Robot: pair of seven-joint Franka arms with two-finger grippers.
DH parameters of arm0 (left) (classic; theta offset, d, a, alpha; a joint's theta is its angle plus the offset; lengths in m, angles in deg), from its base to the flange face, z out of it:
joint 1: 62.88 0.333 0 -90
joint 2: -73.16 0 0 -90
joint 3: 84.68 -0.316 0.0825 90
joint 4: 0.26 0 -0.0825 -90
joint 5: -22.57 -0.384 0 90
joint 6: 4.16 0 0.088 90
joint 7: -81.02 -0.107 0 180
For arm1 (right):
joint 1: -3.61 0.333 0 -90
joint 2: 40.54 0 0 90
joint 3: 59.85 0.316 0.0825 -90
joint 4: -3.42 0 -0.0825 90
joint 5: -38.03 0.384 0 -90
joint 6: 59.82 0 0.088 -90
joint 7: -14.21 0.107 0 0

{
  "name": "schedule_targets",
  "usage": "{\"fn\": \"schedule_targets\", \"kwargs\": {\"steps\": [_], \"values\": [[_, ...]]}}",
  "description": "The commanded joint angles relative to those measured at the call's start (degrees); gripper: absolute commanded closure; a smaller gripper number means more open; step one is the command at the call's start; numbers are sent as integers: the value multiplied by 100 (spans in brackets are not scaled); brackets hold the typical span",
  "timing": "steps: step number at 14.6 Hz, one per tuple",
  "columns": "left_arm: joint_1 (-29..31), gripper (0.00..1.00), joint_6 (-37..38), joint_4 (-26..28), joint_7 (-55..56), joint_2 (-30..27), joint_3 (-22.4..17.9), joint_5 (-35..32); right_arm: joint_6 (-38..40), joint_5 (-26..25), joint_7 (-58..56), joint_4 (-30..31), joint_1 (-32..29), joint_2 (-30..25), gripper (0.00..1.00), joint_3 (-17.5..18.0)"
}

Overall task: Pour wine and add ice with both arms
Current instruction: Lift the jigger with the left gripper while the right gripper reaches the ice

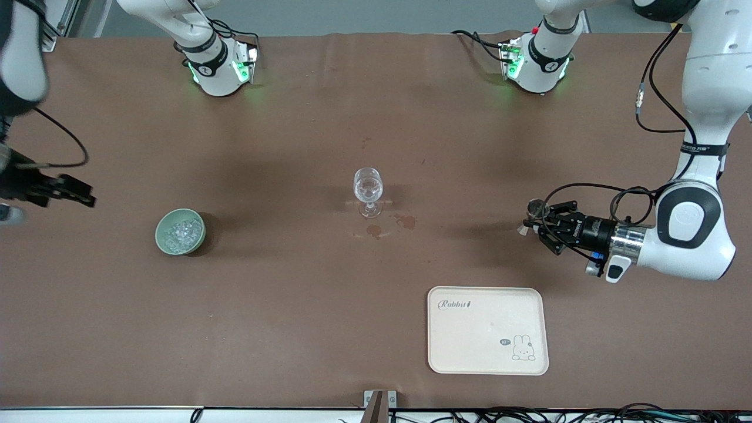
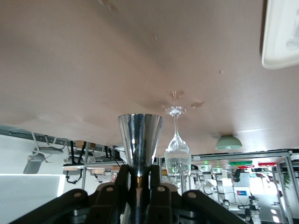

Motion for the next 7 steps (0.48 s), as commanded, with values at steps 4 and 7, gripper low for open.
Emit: {"fn": "schedule_targets", "kwargs": {"steps": [4,7], "values": [[-811,100,-305,146,962,-611,46,-23,-1712,34,-2,1536,-111,301,0,241],[-1461,100,-814,164,1630,-814,37,-23,-2732,34,409,2143,-85,521,1,294]]}}
